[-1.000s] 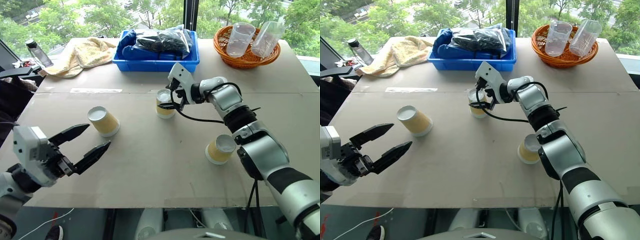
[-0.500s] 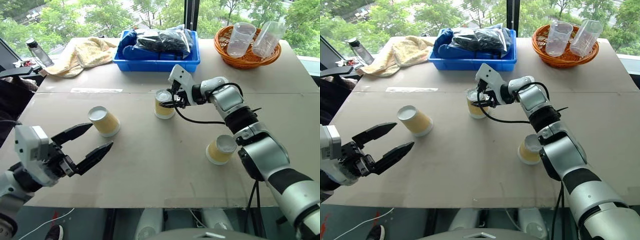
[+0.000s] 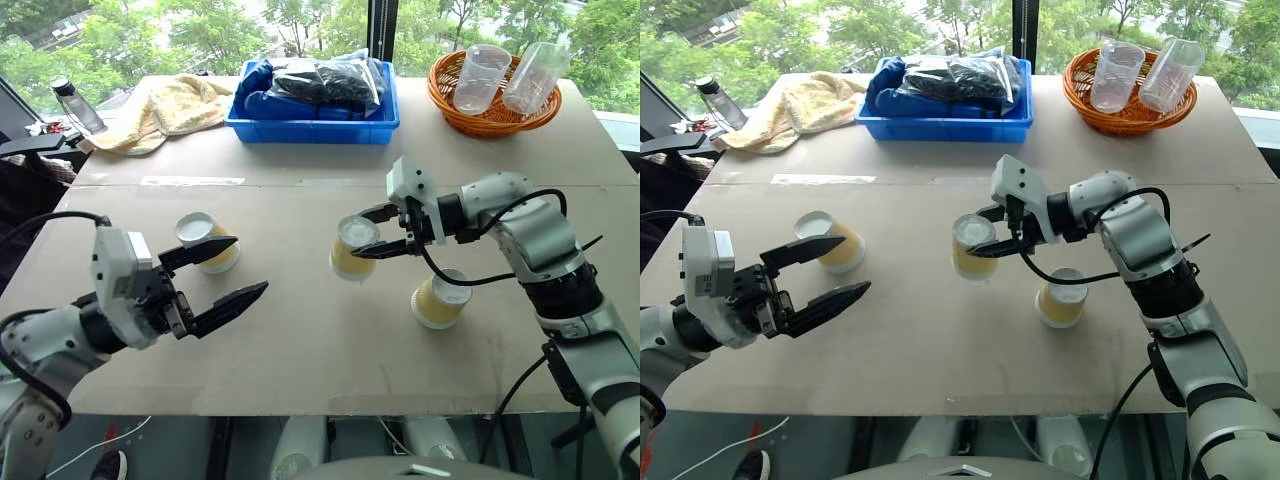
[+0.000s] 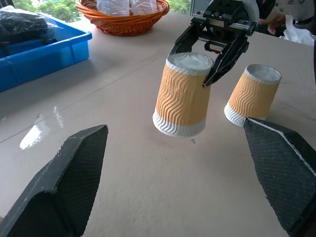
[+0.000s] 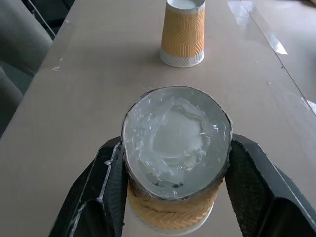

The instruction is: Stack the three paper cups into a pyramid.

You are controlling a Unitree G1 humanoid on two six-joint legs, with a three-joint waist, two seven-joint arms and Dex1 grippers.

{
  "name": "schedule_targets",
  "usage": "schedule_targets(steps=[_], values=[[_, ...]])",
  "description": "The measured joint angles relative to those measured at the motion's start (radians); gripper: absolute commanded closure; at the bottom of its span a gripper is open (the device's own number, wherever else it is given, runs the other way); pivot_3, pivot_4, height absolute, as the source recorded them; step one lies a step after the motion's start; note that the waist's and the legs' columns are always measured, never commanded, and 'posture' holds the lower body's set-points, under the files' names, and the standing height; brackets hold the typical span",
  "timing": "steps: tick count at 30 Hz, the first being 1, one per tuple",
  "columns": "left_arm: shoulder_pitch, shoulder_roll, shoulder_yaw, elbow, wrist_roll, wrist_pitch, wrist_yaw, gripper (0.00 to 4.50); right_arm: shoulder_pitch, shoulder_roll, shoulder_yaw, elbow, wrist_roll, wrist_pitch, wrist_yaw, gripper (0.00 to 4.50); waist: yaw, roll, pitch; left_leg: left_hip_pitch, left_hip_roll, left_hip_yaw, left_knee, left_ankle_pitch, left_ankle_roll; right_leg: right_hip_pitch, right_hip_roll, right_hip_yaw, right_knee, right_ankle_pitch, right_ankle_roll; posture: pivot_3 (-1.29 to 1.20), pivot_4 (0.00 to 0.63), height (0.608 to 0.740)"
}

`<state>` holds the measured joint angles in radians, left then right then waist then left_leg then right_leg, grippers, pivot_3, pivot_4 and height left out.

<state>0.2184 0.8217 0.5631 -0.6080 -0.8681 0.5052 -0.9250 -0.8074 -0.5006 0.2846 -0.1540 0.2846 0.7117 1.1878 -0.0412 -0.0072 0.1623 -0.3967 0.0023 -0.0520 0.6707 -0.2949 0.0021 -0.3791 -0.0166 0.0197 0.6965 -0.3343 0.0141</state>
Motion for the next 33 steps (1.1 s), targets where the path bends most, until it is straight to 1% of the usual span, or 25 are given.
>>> schedule_targets(steps=[3,6,10,14,22,24,25,27,28,33], values=[[-0.022,0.016,-0.025,0.021,0.0,0.008,-0.021,0.0,0.06,-0.047,-0.024,-0.114,0.034,0.045,-0.029,2.46,0.002,0.0,0.0,0.0,0.0,0.0,0.0,0.0,0.0,0.0,0.0,0.0,0.0,0.0,0.0,0.0,0.15,0.74],[-0.038,0.019,-0.032,0.035,0.001,0.01,-0.032,0.0,0.137,-0.085,-0.019,-0.188,0.039,0.057,-0.046,2.46,0.004,0.0,0.0,0.0,0.0,0.0,0.0,0.0,0.0,0.0,0.0,0.0,0.0,0.0,0.0,0.0,0.15,0.74],[-0.06,0.024,-0.059,0.042,0.001,0.013,-0.043,0.0,0.2,-0.124,-0.018,-0.253,0.043,0.071,-0.08,2.46,0.002,0.0,0.0,0.0,0.0,0.0,0.0,0.0,0.0,0.0,0.0,0.0,0.0,0.0,0.0,0.0,0.15,0.74],[-0.073,0.026,-0.066,0.043,0.0,0.019,-0.049,0.0,0.235,-0.146,-0.016,-0.269,0.036,0.058,-0.104,2.46,0.003,0.0,0.0,0.0,0.0,0.0,0.0,0.0,0.0,0.001,0.0,0.0,0.0,0.0,0.0,0.0,0.15,0.74],[-0.081,0.032,-0.065,0.043,0.0,0.033,-0.056,0.0,0.274,-0.205,-0.015,-0.268,0.037,0.026,-0.105,2.46,0.004,0.0,0.0,0.0,0.0,0.0,0.001,0.0,0.0,0.001,0.0,0.0,0.0,0.0,0.0,0.0,0.15,0.74],[-0.084,0.032,-0.065,0.044,0.0,0.034,-0.057,0.0,0.274,-0.206,-0.015,-0.268,0.042,0.026,-0.104,1.46,0.003,0.0,0.0,0.0,0.0,0.0,0.001,0.0,0.0,0.001,0.0,0.0,0.0,0.0,0.0,0.0,0.15,0.74],[-0.085,0.032,-0.065,0.044,0.0,0.034,-0.058,0.0,0.274,-0.206,-0.015,-0.268,0.046,0.027,-0.104,1.09,0.004,0.0,0.0,0.0,0.0,0.0,0.001,0.0,0.0,0.001,0.0,0.0,0.0,0.0,0.0,0.0,0.15,0.74],[-0.085,0.032,-0.065,0.048,0.0,0.035,-0.062,0.0,0.274,-0.206,-0.015,-0.268,0.056,0.028,-0.103,0.13,0.004,0.0,0.0,0.0,0.0,0.0,0.001,0.0,0.0,0.001,0.0,0.0,0.0,0.0,0.0,0.0,0.15,0.74],[-0.085,0.032,-0.065,0.05,0.0,0.035,-0.062,0.0,0.274,-0.206,-0.016,-0.268,0.064,0.029,-0.103,0.05,0.004,0.0,0.0,0.0,0.0,0.0,0.001,0.0,0.0,0.001,0.0,0.0,0.0,0.0,0.0,0.0,0.15,0.74],[-0.077,0.031,-0.063,0.05,0.0,0.035,-0.06,0.0,0.273,-0.177,-0.054,-0.269,0.127,0.043,-0.12,0.05,0.004,0.0,0.0,0.0,0.0,0.0,0.001,0.0,0.0,0.001,0.0,0.0,0.0,0.0,0.0,0.0,0.15,0.74]])
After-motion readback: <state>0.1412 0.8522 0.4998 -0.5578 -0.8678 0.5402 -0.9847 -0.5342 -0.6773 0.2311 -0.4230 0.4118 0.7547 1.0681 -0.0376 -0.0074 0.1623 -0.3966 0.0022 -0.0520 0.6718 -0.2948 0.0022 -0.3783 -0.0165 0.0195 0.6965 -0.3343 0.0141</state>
